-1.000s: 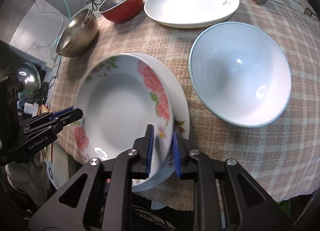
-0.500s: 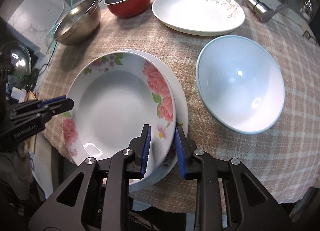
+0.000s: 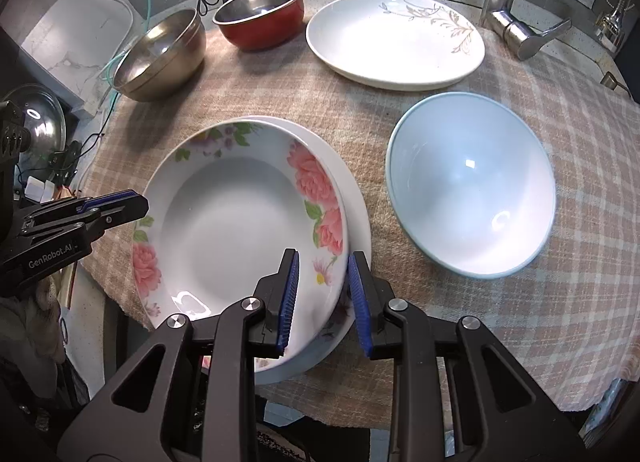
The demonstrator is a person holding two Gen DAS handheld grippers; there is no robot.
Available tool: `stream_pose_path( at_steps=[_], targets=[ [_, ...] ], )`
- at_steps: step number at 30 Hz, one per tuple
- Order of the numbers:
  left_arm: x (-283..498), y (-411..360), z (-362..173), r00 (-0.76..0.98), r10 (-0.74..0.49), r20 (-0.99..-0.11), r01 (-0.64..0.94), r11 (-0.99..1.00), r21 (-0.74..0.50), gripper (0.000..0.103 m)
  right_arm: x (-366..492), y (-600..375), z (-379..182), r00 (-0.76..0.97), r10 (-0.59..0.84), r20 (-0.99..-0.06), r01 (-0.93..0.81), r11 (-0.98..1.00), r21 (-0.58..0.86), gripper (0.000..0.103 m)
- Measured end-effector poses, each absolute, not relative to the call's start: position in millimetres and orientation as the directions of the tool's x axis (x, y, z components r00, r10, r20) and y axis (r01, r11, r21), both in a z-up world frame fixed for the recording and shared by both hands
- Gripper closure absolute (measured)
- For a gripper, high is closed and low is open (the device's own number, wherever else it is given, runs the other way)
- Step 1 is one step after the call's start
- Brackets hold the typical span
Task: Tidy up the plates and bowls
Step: 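Open the left gripper and withdraw from the stacked plates, then grasp the rim of the white gold-branch plate with the left gripper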
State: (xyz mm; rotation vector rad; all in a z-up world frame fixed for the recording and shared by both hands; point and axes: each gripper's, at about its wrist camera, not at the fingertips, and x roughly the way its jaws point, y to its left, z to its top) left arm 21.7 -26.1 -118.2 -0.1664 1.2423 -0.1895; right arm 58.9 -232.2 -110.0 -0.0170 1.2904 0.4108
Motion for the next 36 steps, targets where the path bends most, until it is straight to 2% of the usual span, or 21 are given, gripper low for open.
stream_pose_path(
  at_steps=[11, 15, 27, 36],
  targets=[
    [36, -30, -102, 0.348, -0.256, -0.902, 0.047, 0.966, -0.256, 0.087, 72, -245, -84, 0.264, 0.34, -0.903, -0.309, 0.916, 0.255, 0.076],
    [44, -38, -100, 0.358, -0.269, -0.894, 0.047, 0.962, -0.27, 0.087, 86, -259, -73, 0.298, 0.35, -0.888, -0.302, 0.917, 0.26, 0.06],
    [80, -64, -97, 0.397, -0.286, -0.872, 0.023, 0.953, -0.302, 0.084, 142, -325, -53, 0.364, 0.393, -0.844, -0.245, 0.915, 0.321, 0.06],
    [117, -84, -98, 0.423, -0.29, -0.859, -0.007, 0.946, -0.323, 0.084, 205, -358, -70, 0.382, 0.376, -0.845, -0.194, 0.926, 0.324, 0.06]
  ],
)
